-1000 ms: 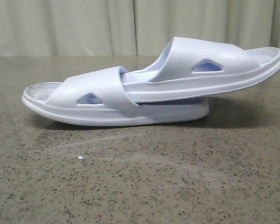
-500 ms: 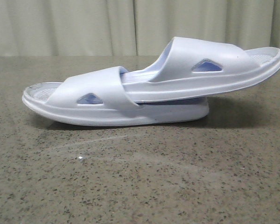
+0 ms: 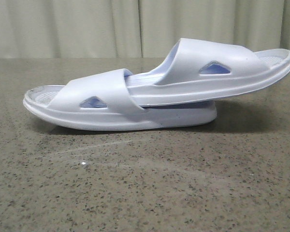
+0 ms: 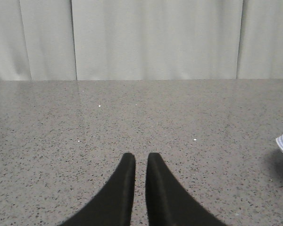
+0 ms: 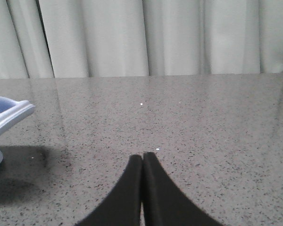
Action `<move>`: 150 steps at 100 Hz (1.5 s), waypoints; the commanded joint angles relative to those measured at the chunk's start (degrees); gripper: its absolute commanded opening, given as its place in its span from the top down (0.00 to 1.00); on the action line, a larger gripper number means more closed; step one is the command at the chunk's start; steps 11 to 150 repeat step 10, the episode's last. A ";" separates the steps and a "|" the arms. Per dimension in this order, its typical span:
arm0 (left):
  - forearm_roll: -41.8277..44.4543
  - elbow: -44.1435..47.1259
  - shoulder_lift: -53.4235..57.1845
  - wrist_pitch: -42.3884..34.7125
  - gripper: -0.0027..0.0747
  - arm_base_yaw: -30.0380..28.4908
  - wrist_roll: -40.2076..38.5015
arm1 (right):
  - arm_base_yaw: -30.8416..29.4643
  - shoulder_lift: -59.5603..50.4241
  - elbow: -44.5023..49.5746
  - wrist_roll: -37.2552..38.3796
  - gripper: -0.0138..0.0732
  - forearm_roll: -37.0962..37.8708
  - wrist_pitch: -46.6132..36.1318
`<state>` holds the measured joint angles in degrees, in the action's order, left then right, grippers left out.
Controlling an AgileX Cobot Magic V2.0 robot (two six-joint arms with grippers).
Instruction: Insert blue slippers together front up
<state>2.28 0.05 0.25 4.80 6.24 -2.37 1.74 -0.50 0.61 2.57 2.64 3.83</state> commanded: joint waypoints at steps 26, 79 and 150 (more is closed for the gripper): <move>0.06 0.56 1.64 -4.80 0.94 0.45 -0.54 | -0.28 -1.23 1.20 0.20 0.95 0.29 -4.78; 0.06 0.56 1.64 -4.80 0.94 0.45 -0.54 | -0.28 -1.23 1.20 0.20 0.95 0.29 -4.78; 0.06 0.56 1.64 -4.80 0.94 0.45 -0.54 | -0.28 -1.23 1.20 0.20 0.95 0.29 -4.78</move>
